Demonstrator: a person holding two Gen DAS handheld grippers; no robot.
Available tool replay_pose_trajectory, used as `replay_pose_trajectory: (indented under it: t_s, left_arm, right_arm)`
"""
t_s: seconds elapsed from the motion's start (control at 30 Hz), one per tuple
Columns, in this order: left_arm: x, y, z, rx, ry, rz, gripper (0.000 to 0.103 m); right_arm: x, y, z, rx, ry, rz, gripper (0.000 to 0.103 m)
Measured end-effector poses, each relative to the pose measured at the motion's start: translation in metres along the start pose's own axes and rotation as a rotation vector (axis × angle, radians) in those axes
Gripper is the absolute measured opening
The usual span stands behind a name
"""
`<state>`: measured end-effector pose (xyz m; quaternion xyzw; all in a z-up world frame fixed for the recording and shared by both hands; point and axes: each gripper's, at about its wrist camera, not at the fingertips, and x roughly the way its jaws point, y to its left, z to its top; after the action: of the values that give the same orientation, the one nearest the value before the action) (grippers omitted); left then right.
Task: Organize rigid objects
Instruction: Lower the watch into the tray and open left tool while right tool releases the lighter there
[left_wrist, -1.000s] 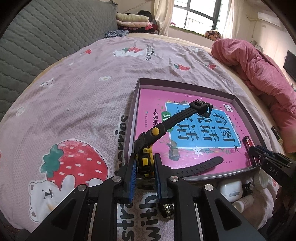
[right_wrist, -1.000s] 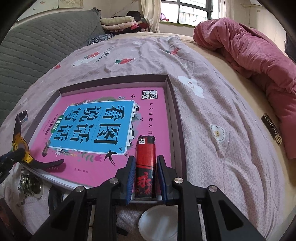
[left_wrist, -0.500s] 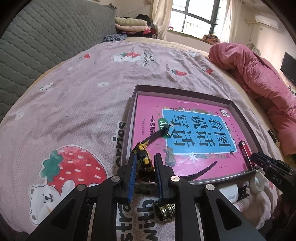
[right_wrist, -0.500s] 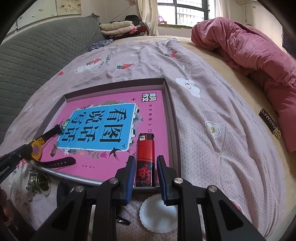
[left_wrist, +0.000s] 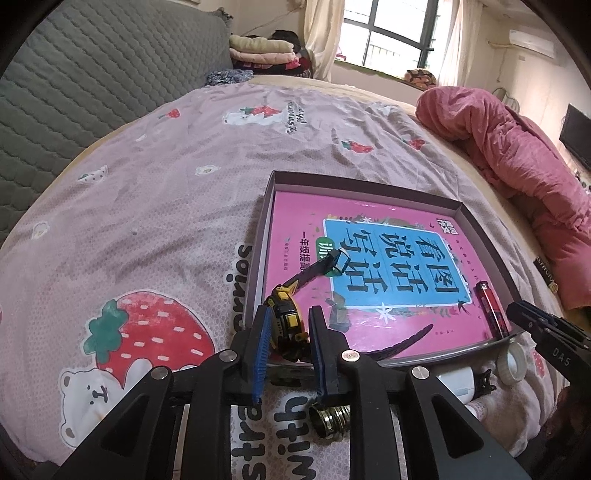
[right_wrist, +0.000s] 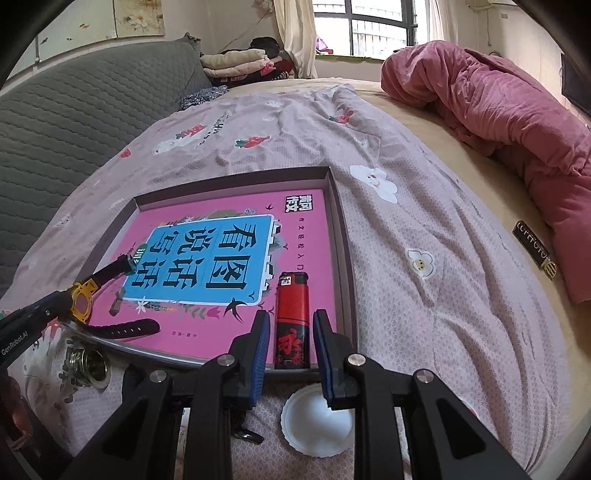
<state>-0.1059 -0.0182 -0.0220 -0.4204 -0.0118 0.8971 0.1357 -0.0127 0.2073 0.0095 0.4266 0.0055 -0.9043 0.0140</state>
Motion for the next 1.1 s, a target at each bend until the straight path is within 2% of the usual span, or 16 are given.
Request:
replay_pose_trajectory:
  t_s: [0.23,0.33,0.47,0.7,0.83,0.97,1.1]
  left_arm:
    - [-0.001,-0.003,-0.001,0.01,0.007,-0.014,0.024]
    - [-0.003,-0.006,-0.001,0.021,0.006,-0.024,0.03]
    - [-0.005,-0.007,-0.002,0.026,0.004,-0.027,0.035]
    - [-0.01,-0.006,-0.002,0.012,0.002,-0.036,0.037]
    - [-0.018,-0.009,-0.001,0.023,-0.011,-0.047,0.044]
    - [-0.026,-0.009,0.002,0.018,-0.029,-0.058,0.046]
    - [-0.032,-0.005,0.004,0.003,-0.037,-0.064,0.05]
  right_arm:
    - [-0.005,-0.002,0.0,-0.002,-0.01,0.001,0.024]
    - [-0.008,-0.002,0.0,-0.005,-0.02,0.002,0.025]
    - [-0.016,-0.002,-0.001,-0.016,-0.041,-0.01,0.034]
    - [-0.025,-0.001,-0.004,-0.03,-0.065,-0.009,0.034]
    - [-0.028,0.001,-0.004,-0.037,-0.075,-0.007,0.035]
    - [-0.032,0.004,-0.005,-0.046,-0.087,-0.005,0.045]
    - [-0.039,0.004,-0.004,-0.05,-0.108,-0.003,0.045]
